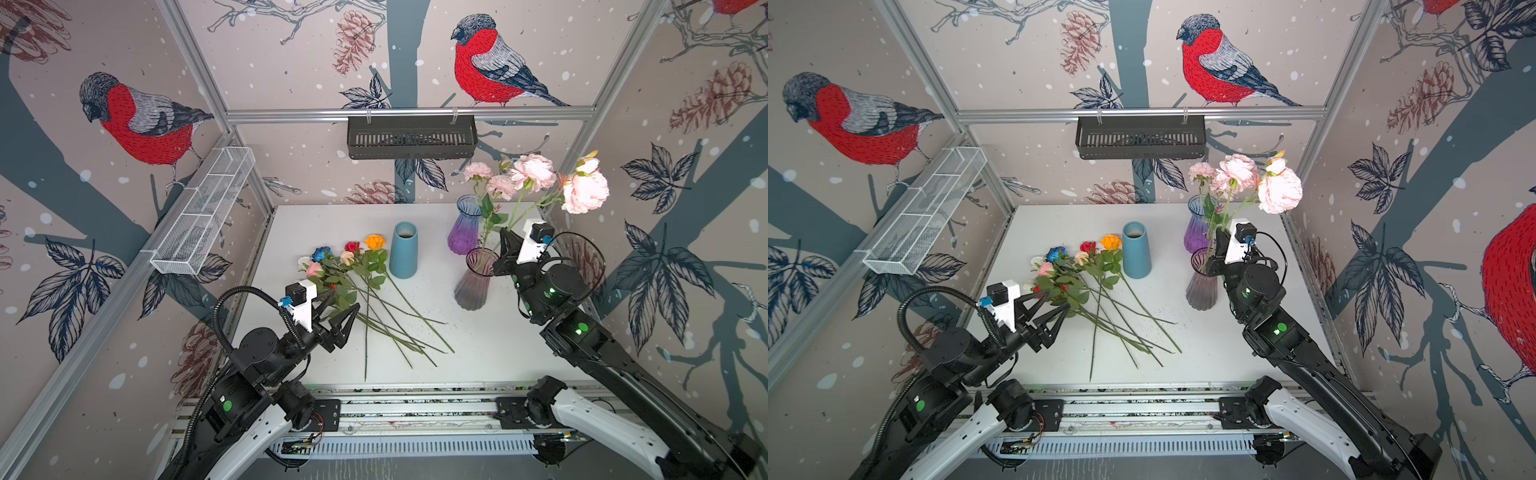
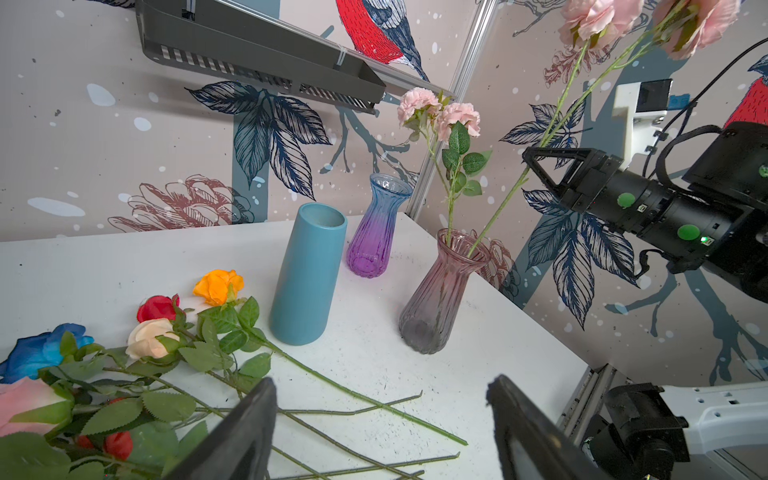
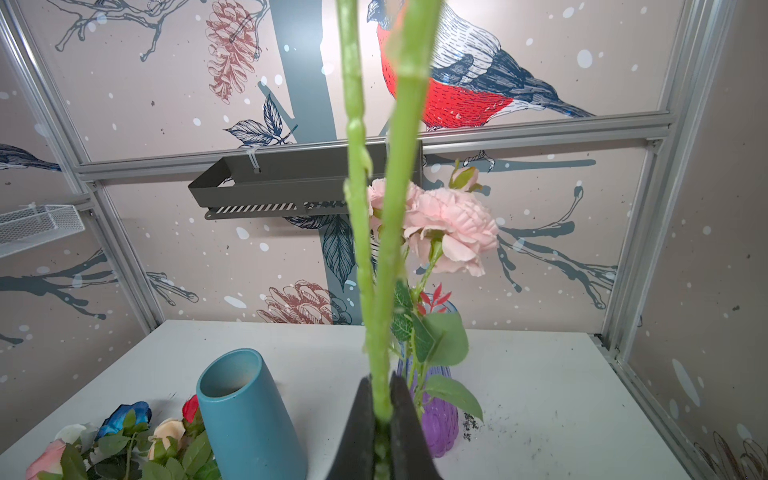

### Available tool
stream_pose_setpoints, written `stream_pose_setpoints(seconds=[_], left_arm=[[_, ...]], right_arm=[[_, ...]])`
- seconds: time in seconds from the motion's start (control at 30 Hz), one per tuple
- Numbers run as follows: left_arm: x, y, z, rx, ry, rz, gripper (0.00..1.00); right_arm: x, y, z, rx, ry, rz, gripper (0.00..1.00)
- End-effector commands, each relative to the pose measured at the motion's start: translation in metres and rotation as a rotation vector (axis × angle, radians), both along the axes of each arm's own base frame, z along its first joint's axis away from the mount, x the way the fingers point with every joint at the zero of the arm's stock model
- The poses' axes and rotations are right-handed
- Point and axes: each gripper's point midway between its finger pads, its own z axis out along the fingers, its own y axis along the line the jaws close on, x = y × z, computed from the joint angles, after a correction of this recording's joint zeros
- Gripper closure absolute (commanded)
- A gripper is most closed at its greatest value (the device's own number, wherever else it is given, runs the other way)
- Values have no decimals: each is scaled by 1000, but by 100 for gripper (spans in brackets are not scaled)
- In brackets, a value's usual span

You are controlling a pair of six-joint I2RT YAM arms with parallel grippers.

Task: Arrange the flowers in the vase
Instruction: 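Carry the peony above the pink vase with the right gripper while the left withdraws, then lower the peony stem into the pink ribbed vase with the right gripper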

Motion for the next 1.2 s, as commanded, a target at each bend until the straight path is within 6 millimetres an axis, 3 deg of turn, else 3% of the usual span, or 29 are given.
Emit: stream_pose_setpoints(seconds=[0.0,0.4,0.83,1.17], left_arm=[[0,-1,8,-20,-28,-7,20],[0,1,9,-24,-32,2,21],[-1,4,11,-31,-43,12,21],[-1,5,11,-32,-43,13,21]], right_arm=[[1,2,1,27,-12,12,95],[19,9,-46,102,96,17,91],[32,-31,-76,320,141,-248,88],[36,-32,-88,268,161,-337,88]])
